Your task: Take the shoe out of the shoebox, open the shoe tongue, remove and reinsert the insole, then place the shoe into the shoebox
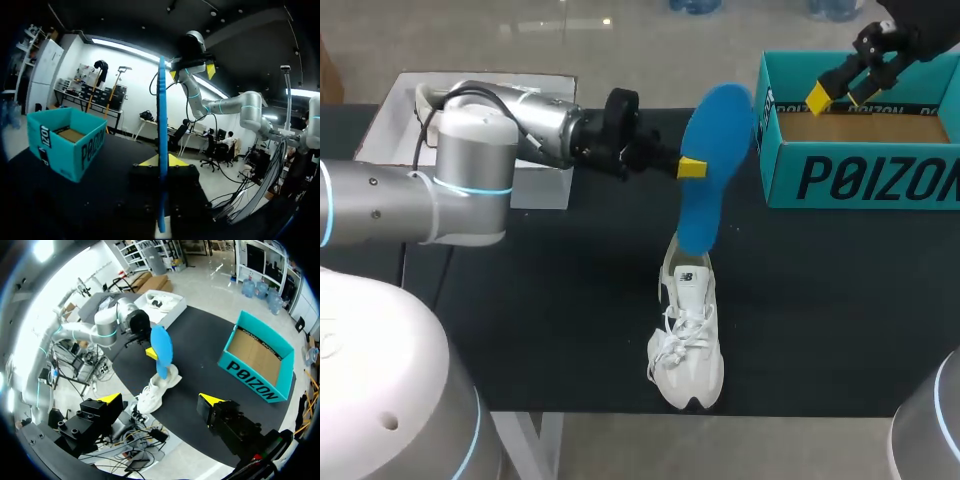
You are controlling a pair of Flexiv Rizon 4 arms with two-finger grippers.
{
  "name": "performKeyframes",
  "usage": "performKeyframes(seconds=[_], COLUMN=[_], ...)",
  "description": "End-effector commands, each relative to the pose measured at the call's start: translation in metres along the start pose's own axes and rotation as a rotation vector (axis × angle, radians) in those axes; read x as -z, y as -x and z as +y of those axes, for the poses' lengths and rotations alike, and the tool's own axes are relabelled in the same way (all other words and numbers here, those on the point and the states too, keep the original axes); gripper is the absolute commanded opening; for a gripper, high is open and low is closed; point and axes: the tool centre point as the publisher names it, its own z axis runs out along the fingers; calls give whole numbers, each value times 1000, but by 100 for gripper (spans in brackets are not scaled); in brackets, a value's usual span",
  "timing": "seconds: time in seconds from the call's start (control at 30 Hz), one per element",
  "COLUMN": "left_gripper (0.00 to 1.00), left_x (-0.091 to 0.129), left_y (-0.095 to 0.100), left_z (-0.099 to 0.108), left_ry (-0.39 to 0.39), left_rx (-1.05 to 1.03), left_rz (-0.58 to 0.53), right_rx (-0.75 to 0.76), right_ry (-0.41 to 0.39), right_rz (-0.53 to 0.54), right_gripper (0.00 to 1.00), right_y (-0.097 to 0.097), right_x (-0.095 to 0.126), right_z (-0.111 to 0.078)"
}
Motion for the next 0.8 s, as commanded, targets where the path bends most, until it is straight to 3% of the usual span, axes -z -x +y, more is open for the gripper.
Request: performKeyframes(seconds=[0.03, 0.1, 0.3, 0.8], left_gripper=[0, 0, 0, 0], left_x=[-7, -7, -4, 4], left_y=[0, 6, 22, 54], left_z=[-13, -17, -17, -19], left_ry=[43, 23, -16, -109], left_rx=[87, 154, 289, 470], left_rz=[-48, 33, 117, 130], right_rx=[-1, -1, -1, -1], right_ry=[-4, -4, -4, -4], right_rz=[-1, -1, -1, -1], right_gripper=[100, 100, 100, 100], right_y=[0, 0, 0, 0], right_x=[0, 0, 0, 0], right_z=[2, 2, 2, 2])
